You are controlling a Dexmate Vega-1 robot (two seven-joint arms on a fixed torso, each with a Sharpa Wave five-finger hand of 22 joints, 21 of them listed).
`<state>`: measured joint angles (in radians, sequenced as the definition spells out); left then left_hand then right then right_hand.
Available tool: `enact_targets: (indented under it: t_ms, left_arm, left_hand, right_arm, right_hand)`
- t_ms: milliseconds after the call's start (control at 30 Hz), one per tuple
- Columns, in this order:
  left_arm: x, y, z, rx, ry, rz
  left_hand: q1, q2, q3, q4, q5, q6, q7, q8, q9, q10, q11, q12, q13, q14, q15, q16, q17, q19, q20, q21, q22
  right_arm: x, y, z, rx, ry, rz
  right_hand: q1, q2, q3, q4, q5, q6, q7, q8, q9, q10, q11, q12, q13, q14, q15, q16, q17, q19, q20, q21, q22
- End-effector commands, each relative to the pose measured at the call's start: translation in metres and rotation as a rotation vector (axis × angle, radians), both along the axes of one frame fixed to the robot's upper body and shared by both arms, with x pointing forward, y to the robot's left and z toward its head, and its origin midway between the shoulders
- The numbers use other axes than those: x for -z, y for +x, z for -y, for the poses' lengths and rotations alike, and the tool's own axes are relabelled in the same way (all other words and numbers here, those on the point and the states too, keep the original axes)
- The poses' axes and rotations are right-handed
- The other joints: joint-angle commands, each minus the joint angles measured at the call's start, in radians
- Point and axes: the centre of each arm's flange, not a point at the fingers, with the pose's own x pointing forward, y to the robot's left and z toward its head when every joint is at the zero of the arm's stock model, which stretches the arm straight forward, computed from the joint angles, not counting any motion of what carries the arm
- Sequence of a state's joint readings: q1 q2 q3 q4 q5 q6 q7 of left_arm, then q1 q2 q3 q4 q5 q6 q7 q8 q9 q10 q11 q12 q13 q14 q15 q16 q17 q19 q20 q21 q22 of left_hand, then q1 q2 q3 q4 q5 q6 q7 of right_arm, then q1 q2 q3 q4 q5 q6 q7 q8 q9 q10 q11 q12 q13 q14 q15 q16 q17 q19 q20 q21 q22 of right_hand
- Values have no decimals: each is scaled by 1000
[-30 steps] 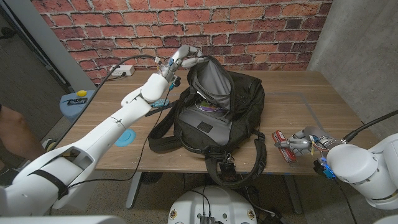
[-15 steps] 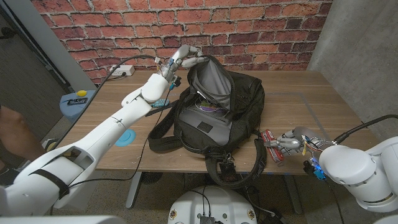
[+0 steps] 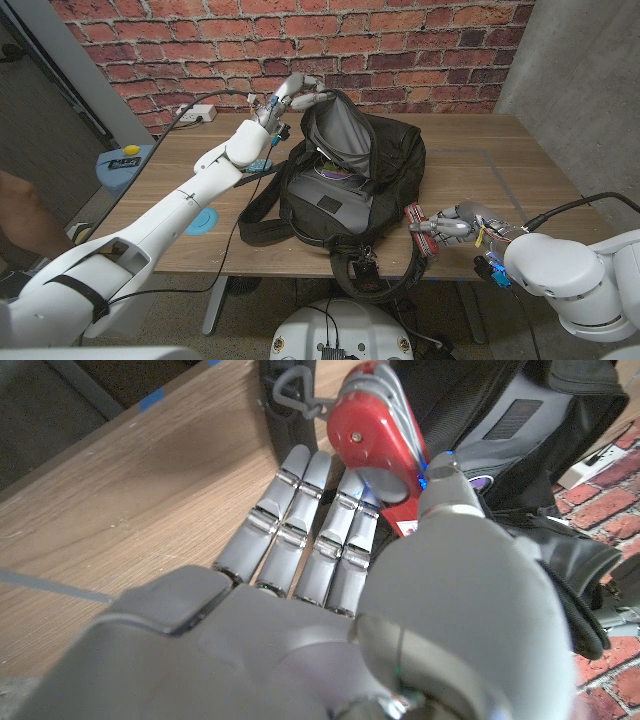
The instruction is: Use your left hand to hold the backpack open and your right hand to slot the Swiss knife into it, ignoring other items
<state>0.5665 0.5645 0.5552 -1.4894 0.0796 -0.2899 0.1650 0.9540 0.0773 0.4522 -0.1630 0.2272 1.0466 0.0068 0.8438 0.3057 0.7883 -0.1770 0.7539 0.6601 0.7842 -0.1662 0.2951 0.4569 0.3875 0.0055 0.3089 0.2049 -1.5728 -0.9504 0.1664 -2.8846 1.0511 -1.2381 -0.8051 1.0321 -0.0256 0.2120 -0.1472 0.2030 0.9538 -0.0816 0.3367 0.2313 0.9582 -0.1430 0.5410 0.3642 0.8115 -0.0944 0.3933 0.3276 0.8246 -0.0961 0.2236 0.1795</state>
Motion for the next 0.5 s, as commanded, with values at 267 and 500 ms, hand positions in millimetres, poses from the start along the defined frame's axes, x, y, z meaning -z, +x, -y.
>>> enact_targets:
  t_ms: [267,500]
  left_arm:
    - [5,-5,-5,12,-22,7]
    - [9,-9,-7,13,-29,10]
  left_hand:
    - [5,8,8,-1,3,-5,-2,9,2,14,-8,-5,5,8,1,-5,4,-7,-2,9,2]
    - [4,8,8,-1,3,-6,-3,10,2,13,-9,-6,6,8,0,-7,3,-8,-3,9,2]
  right_arm:
    - [-2,4,-35,-147,67,19]
    - [-4,15,-42,-189,69,34]
  right_hand:
    - [47,55,-6,0,-4,11,1,4,1,16,2,10,5,9,-129,10,6,12,1,1,2]
    - [48,57,-7,1,-5,11,3,3,2,16,2,10,5,9,-129,10,7,12,1,1,2]
